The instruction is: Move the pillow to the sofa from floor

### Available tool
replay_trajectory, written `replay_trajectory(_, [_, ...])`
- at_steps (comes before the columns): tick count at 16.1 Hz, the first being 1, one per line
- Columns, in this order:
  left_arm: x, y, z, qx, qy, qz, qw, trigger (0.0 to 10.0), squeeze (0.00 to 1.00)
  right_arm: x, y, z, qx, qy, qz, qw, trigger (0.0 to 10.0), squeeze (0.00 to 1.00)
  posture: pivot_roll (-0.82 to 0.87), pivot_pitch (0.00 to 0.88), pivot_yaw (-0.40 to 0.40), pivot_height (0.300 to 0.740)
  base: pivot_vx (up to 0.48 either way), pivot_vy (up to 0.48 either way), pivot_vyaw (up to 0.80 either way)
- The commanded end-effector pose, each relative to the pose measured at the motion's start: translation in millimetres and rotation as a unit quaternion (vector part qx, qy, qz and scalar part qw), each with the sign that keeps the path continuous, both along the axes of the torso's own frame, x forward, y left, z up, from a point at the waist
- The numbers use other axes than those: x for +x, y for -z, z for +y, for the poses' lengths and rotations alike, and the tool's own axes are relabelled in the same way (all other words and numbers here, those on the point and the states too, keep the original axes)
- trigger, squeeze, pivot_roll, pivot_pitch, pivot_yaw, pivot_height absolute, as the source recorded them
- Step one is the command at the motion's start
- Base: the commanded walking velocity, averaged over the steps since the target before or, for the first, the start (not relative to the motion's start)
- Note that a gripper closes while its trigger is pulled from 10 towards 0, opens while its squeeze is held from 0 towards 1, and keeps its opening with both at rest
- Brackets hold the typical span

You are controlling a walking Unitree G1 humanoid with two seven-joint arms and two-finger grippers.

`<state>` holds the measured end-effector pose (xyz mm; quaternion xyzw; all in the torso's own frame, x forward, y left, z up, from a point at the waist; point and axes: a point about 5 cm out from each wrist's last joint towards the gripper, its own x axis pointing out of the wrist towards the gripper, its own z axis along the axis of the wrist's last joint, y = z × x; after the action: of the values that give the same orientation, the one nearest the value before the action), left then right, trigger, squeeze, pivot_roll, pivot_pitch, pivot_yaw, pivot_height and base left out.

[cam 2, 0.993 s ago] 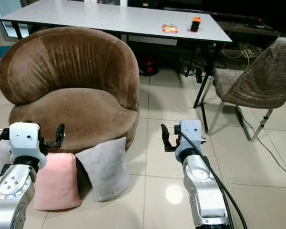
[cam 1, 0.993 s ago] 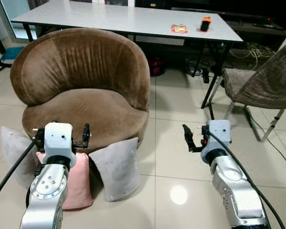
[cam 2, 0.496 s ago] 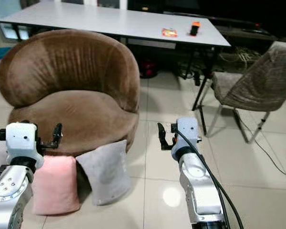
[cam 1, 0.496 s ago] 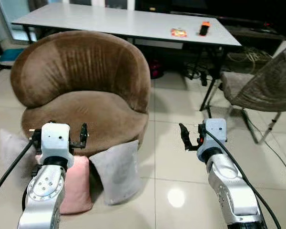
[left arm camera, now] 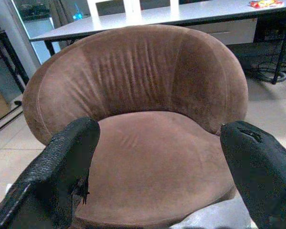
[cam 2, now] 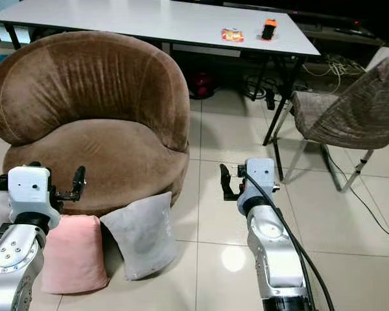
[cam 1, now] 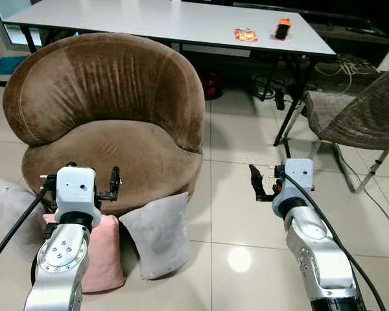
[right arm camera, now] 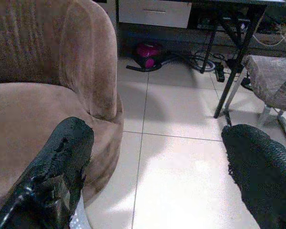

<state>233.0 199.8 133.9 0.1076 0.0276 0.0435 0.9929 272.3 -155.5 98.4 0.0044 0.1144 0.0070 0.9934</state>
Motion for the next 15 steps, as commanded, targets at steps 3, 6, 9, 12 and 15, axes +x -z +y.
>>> replay_trajectory(3, [-1.1, 2, 3.5, 0.001, -0.009, 0.003, 1.000, 10.0, 0.00, 4.4, -3, 8.9, 0.002, -0.015, -0.005, 1.000, 10.0, 0.00, -0.06, 0.000, -0.058, 0.740, 0.319, 0.000, 0.68])
replay_trajectory(6, [-0.5, 2, 3.4, 0.005, -0.008, 0.003, 1.000, 10.0, 0.00, 5.0, 0, 6.1, -0.009, 0.000, 0.001, 1.000, 10.0, 0.00, -0.06, 0.000, -0.062, 0.740, 0.319, 0.000, 0.00])
replay_trajectory(9, [1.5, 2, 3.7, 0.006, -0.007, 0.001, 1.000, 10.0, 0.00, 7.1, 0, 5.1, -0.013, 0.004, 0.000, 1.000, 10.0, 0.00, -0.06, 0.000, -0.057, 0.740, 0.316, 0.000, 0.00])
replay_trajectory(12, [5.5, 0, 3.1, 0.005, -0.007, -0.003, 1.000, 10.0, 0.00, 12.5, -3, 0.9, -0.024, 0.012, -0.006, 1.000, 10.0, 0.00, -0.07, 0.000, -0.055, 0.740, 0.319, 0.000, 0.00])
replay_trajectory(15, [7.5, -1, 2.8, 0.007, -0.007, -0.005, 1.000, 10.0, 0.00, 15.7, -5, 3.6, -0.034, -0.007, -0.011, 0.999, 10.0, 0.00, -0.06, 0.000, -0.058, 0.740, 0.316, 0.000, 0.00])
